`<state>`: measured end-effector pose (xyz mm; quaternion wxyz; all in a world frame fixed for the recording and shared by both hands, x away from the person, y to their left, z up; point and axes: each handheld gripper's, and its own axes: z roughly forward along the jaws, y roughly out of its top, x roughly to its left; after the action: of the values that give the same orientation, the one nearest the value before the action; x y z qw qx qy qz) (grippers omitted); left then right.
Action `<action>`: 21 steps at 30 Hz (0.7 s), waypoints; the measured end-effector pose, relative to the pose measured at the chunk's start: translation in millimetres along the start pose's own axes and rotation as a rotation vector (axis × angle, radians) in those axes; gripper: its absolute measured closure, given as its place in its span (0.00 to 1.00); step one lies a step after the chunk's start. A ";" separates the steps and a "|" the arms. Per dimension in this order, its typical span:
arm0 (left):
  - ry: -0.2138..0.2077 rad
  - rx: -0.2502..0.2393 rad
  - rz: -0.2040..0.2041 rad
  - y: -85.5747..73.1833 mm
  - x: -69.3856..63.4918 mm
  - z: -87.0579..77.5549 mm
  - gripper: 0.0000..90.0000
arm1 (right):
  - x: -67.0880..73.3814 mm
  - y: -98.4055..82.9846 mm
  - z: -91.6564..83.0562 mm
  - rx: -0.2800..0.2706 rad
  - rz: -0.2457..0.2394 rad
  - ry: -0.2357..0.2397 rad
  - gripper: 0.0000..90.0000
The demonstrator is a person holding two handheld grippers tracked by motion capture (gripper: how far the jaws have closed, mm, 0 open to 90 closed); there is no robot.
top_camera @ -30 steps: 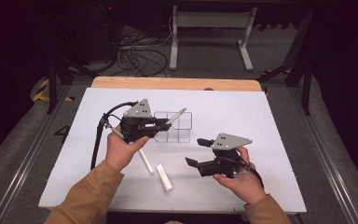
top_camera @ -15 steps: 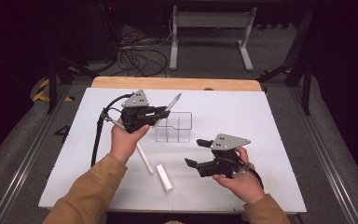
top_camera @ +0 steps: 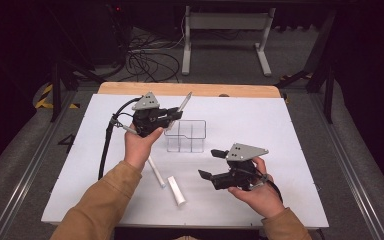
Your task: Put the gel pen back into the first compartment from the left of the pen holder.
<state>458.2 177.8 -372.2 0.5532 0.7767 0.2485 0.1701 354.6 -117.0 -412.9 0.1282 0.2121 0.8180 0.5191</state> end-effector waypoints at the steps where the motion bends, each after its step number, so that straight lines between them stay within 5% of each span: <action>1: 0.003 -0.004 -0.004 -0.3 0.8 0.5 0.87 | 0.1 0.0 0.1 0.000 0.000 0.000 0.24; 21: -0.005 -0.009 -0.024 -10.9 12.9 12.0 0.87 | 0.7 -0.3 0.1 0.005 -0.001 0.012 0.24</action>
<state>473.1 178.8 -386.7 0.5595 0.7715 0.2556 0.1625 353.9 -116.7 -413.2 0.1227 0.2090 0.8201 0.5184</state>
